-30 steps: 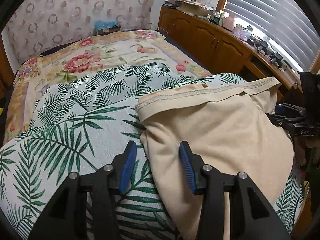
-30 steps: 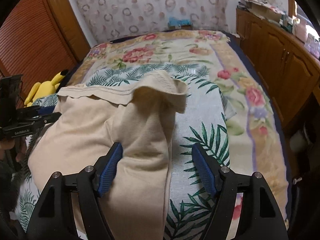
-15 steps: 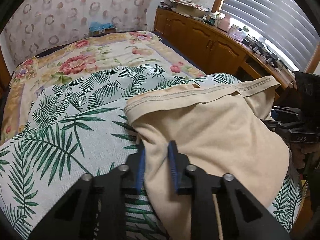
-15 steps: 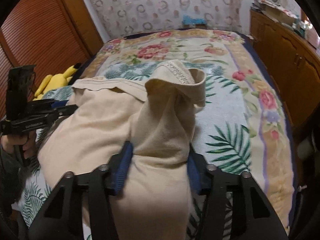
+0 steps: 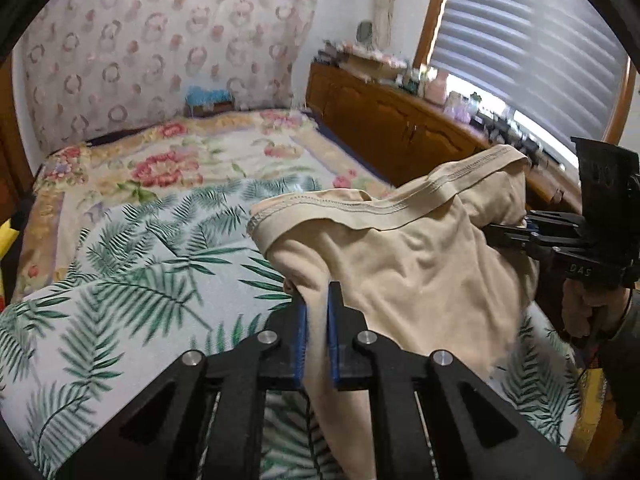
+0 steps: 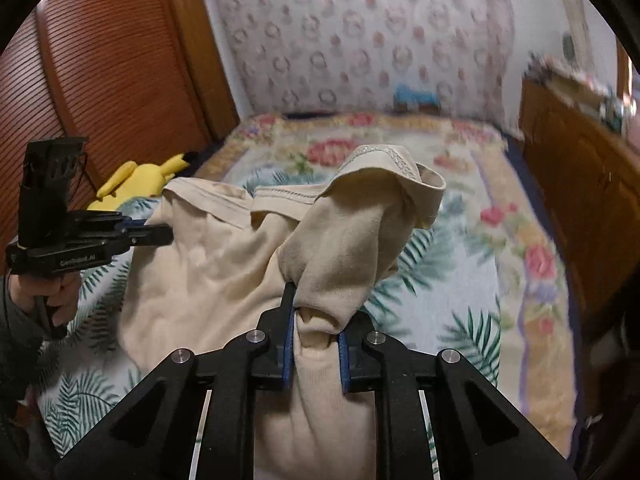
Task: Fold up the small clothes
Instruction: 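Carry the folded shirt with both tools to the pillow by the plush toy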
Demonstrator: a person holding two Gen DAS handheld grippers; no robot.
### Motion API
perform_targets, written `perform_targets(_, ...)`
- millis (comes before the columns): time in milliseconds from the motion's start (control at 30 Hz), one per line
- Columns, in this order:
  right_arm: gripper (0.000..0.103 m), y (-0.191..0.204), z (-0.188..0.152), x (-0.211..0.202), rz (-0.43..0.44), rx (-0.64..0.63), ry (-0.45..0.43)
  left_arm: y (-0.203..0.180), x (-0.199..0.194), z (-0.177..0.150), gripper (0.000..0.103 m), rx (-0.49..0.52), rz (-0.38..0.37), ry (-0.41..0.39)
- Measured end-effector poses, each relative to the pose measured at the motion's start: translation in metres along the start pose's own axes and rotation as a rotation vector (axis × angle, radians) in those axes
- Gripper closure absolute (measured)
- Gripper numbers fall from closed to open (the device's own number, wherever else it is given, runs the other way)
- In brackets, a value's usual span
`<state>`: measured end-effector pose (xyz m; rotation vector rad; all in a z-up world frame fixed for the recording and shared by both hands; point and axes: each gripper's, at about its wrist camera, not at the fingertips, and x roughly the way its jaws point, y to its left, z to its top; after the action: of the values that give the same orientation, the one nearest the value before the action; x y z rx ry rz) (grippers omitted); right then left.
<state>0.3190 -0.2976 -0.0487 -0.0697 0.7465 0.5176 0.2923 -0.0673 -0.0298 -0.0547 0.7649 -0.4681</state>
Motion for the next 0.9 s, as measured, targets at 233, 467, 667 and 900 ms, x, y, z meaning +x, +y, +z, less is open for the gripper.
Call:
perform_targets(233, 0.089, 0.058, 0.041, -0.003, 0.032, -0.157, -0.056, 0.042, -0.074, -0.018, 0.097, -0.078, 0.070, -0.119)
perform_targets(467, 0.089, 0.149, 0.090, 0.035, 0.123, -0.360, -0.061, 0.114, -0.143, -0.059, 0.097, -0.202, 0.205, -0.194)
perform_targets(667, 0.089, 0.241, 0.132, 0.083, 0.218, -0.548, -0.035, 0.169, -0.185, -0.109, 0.097, -0.327, 0.321, -0.236)
perform_targets(900, 0.089, 0.346, 0.148, 0.158, 0.256, -0.782, 0.008, 0.219, -0.183, -0.159, 0.097, -0.457, 0.425, -0.199)
